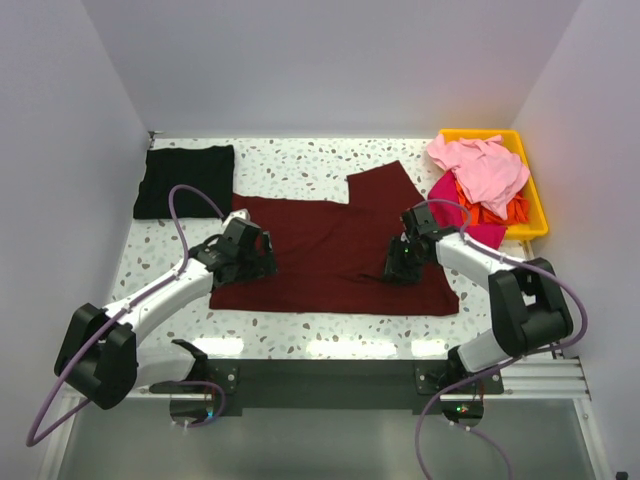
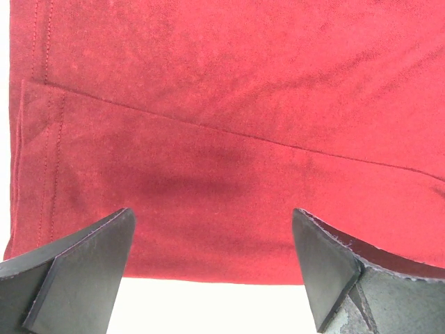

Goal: Fold and stack the t-shirts
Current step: Fold the tshirt

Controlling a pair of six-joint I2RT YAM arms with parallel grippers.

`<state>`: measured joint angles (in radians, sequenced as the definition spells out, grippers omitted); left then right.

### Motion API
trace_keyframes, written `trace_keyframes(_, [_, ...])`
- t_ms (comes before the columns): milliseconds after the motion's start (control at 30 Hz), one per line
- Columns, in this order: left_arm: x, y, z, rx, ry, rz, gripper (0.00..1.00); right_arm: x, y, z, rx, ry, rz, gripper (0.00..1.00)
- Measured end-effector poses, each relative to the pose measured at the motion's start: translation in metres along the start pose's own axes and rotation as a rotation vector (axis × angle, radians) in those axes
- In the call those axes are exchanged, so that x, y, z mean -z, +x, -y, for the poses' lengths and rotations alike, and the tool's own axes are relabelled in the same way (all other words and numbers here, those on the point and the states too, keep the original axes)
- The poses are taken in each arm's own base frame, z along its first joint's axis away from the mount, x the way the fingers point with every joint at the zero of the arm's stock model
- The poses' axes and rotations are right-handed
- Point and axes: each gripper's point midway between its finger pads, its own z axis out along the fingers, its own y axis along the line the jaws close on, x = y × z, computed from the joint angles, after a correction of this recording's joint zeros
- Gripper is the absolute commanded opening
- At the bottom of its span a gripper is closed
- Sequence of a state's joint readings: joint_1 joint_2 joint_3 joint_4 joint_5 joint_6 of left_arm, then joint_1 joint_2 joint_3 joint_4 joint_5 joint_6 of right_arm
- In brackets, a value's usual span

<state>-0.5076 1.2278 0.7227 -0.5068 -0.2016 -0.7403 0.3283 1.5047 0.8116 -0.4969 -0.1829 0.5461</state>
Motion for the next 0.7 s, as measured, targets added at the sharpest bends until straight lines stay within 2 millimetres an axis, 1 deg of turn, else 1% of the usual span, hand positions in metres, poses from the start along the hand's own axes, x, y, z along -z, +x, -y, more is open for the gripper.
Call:
trace_keyframes(33, [0.000,0.000,0.000,0.000,-0.001,0.000,1.00,-0.002,0.000,-0.001,0.003,0.000,-0.003,0.42])
trace_keyframes(67, [0.000,0.000,0.000,0.000,-0.002,0.001,1.00,-0.004,0.000,-0.002,0.006,-0.001,-0.005,0.36])
trace_keyframes(200, [0.000,0.001,-0.002,-0.001,-0.009,-0.001,1.00,-0.009,0.000,-0.004,0.012,0.002,-0.016,0.21])
trace_keyframes(300, [0.000,0.001,-0.004,-0.003,-0.016,-0.002,1.00,-0.008,-0.003,-0.007,0.016,-0.001,-0.007,0.15])
trace_keyframes(400, [0.000,0.001,-0.004,-0.003,-0.017,-0.002,1.00,-0.005,-0.011,-0.013,0.027,-0.010,0.012,0.09])
trace_keyframes(567, [0.000,0.001,-0.004,-0.003,-0.018,-0.003,1.00,-0.001,-0.030,-0.029,0.046,-0.032,0.043,0.08])
trace_keyframes(700, [0.000,0.002,-0.005,-0.005,-0.022,-0.007,1.00,-0.008,-0.044,-0.041,0.066,-0.034,0.042,0.08])
